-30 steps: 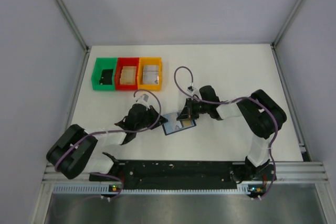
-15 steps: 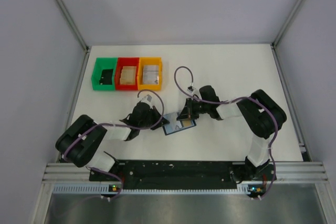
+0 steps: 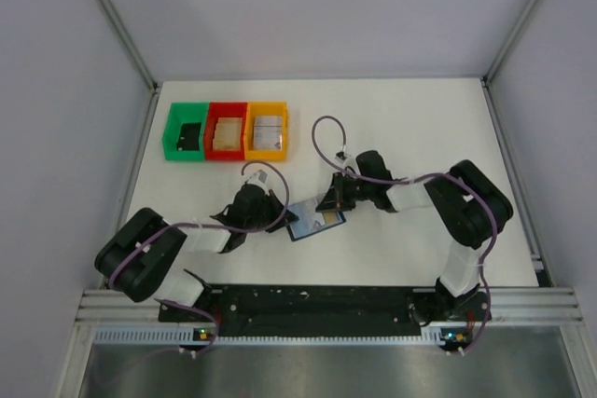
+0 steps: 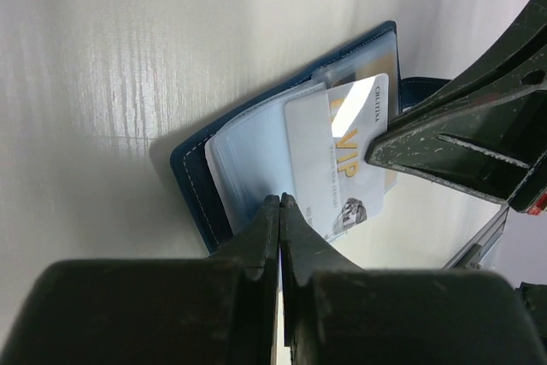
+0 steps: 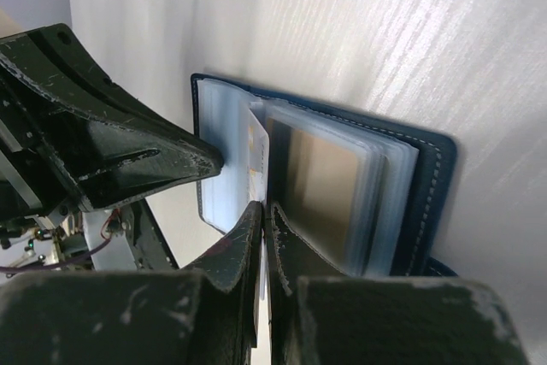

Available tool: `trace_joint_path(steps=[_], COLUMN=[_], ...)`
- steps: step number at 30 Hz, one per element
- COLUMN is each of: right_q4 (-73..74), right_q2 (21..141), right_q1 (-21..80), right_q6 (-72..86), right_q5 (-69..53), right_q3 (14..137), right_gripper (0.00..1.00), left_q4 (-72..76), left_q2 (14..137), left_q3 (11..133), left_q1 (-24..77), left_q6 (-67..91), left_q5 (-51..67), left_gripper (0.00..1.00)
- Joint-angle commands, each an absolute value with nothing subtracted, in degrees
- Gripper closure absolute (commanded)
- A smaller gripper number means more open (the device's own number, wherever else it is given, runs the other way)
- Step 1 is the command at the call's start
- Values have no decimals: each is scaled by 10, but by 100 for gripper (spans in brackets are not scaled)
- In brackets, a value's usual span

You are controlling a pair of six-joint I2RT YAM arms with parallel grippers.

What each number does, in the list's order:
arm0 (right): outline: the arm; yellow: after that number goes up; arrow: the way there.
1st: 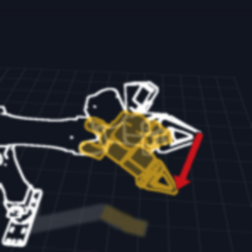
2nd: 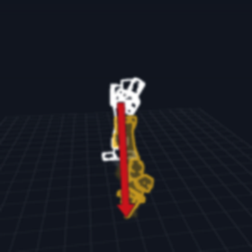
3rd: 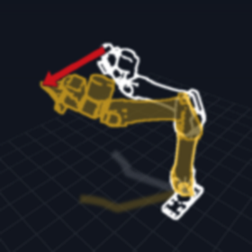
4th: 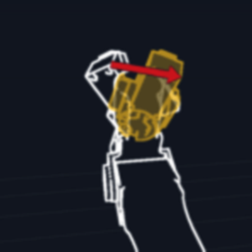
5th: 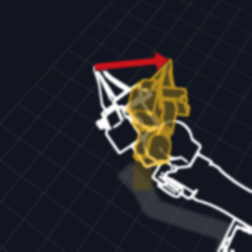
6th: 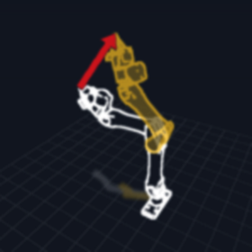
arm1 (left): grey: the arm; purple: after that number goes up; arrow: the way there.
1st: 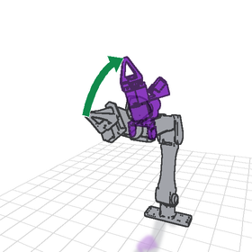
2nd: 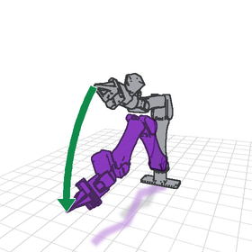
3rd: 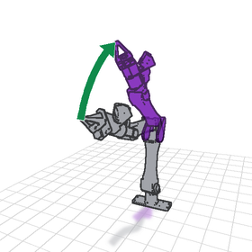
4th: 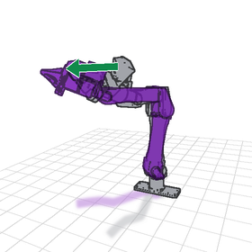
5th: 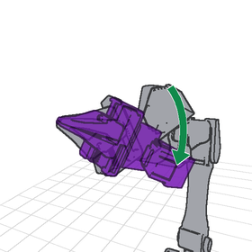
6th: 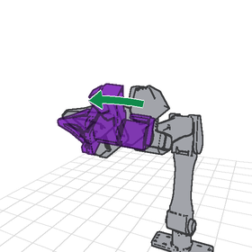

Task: Take the credit cards out of the card holder
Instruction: Remove the credit card from the card holder.

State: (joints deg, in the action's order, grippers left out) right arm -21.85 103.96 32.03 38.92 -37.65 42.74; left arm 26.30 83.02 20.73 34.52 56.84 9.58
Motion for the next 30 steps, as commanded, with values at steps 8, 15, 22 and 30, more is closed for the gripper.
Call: trace_joint_path(steps=[8, 15, 22, 30], right_q4=[-180, -100, -63, -59], right_q2=[992, 930, 884, 882], right_q1=[284, 272, 272, 279], right_q6=[339, 286, 253, 238], right_q5=[-356, -329, -369, -392], right_q3=[413, 424, 438, 447], right_gripper=[100, 100, 100, 100], left_q4=[192, 188, 148, 143], left_q2=[816, 787, 665, 666], left_q3=[192, 191, 228, 310], left_q1=[337, 337, 333, 305], left_q6=[534, 525, 419, 202], left_q5=[69, 62, 62, 218], left_gripper=[100, 100, 65, 36])
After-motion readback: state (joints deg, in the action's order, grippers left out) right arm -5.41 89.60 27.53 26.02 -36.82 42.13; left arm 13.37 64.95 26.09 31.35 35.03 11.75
